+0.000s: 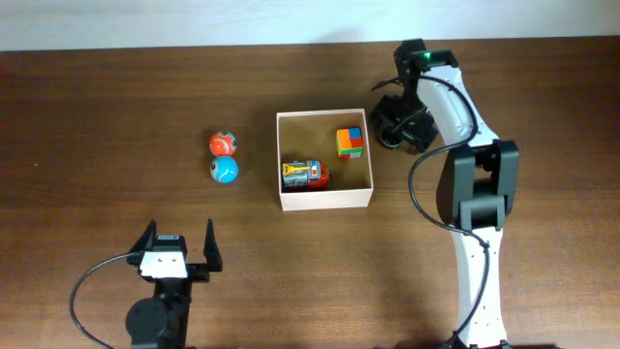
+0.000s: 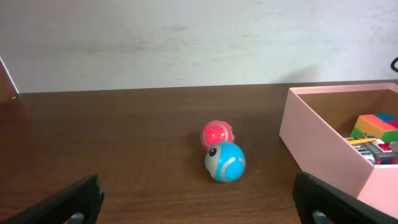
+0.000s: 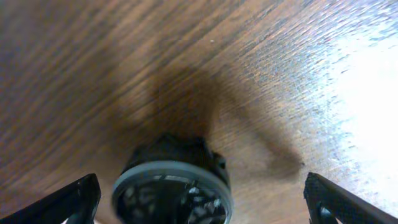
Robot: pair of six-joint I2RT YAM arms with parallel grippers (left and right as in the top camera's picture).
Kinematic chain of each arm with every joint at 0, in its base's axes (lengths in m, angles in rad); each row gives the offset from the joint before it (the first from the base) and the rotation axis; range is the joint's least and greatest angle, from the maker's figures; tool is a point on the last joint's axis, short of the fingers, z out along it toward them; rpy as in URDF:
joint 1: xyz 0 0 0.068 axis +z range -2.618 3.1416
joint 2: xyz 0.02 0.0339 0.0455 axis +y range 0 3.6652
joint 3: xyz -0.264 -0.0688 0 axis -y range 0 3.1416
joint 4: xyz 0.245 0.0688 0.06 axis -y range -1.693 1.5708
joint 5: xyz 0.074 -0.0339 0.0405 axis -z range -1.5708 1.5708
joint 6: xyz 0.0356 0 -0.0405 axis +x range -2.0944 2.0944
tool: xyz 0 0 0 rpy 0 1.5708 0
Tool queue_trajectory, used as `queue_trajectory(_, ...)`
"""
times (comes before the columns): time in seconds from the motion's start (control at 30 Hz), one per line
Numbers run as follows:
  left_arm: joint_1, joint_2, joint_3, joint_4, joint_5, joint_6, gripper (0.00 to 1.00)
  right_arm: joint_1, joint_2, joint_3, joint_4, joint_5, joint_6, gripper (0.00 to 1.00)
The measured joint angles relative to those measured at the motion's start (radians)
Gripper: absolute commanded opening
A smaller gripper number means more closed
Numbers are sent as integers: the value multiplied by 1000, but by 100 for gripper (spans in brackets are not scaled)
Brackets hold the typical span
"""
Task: Pack container
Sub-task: 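Move the right gripper to the black puck and grasp it, then carry the puck with the right gripper into the box and release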
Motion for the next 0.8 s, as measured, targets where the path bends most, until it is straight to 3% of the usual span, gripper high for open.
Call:
queue_trajectory(0.33, 0, 0, 0, 0, 0, 0, 99, 0, 8, -3, 0, 0, 8, 59)
queue_trajectory(0.53, 0, 0, 0, 0, 0, 0, 99, 0, 8, -3, 1, -2, 0, 49)
queue_trajectory(0.8, 0, 0, 0, 0, 0, 0, 99, 0, 13, 17, -50, -7, -58, 46)
